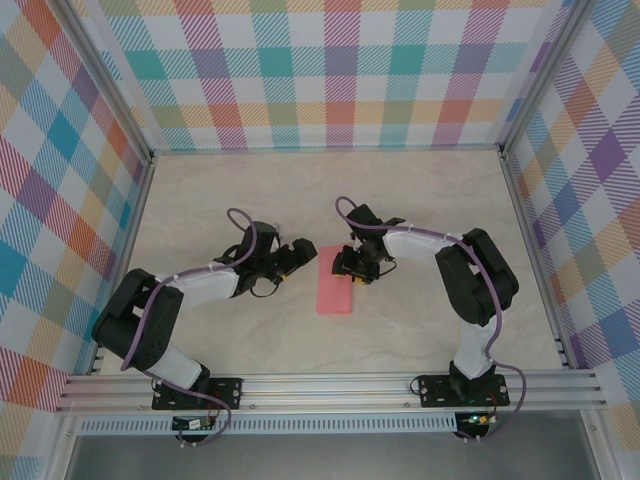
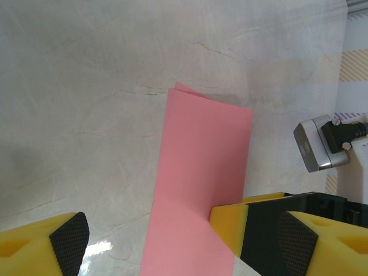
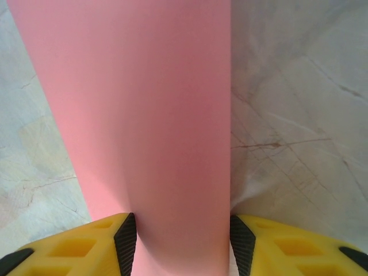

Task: Fold a paper plane with a square sheet of paper (pick it up from the middle)

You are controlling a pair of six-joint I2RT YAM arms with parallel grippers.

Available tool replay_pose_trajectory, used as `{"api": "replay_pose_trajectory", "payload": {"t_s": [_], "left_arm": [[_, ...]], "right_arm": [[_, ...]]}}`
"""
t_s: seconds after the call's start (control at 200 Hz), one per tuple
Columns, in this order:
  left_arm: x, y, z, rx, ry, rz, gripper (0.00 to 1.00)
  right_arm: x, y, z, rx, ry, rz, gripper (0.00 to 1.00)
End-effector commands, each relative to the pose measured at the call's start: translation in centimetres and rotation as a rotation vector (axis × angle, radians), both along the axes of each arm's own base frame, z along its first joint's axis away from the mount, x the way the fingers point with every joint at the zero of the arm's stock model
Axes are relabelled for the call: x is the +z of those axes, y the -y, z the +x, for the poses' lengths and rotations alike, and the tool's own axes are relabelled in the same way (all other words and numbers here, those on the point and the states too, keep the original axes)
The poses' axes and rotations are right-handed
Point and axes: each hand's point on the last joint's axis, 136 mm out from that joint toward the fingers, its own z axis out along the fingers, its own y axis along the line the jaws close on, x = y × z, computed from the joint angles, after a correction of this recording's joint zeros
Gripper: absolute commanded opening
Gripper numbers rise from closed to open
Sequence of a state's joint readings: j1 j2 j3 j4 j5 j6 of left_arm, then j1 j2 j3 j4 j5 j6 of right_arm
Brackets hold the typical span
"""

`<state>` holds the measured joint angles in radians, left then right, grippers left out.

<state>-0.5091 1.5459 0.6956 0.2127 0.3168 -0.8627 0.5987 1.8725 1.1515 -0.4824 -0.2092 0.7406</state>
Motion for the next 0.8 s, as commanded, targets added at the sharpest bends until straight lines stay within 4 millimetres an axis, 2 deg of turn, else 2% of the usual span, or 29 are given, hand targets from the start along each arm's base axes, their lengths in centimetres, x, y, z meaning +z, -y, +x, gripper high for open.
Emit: {"api": "replay_pose_trajectory", "payload": {"t_s": [0.0,0.275,0.41,0.58,0.795], "left_arm": [[0.7,1.6,0.7,-0.043,0.024,-0.026,0.84],[-0.2,2.7,0.9,-0.062,-0.002,-0.031,0.75],[-0.6,2.3,1.1,-0.037,-0.002,0.005,0.74],[-0.5,2.1,1.2,-0.032,0.014,0.024,0.74],[-0.3,2.8,1.2,-0.055,0.021,0.002,0.69]], "right_arm": [[-3.7,4.7,-1.1,-0.092,-0.092,-0.199,0.50],[-6.0,6.2,-2.6,-0.119,-0.184,-0.258,0.49],[-6.9,6.8,-3.1,-0.125,-0.210,-0.289,0.49],[-7.6,7.4,-3.4,-0.125,-0.222,-0.332,0.52],[-8.2,7.8,-3.4,-0.095,-0.214,-0.370,0.53]]}}
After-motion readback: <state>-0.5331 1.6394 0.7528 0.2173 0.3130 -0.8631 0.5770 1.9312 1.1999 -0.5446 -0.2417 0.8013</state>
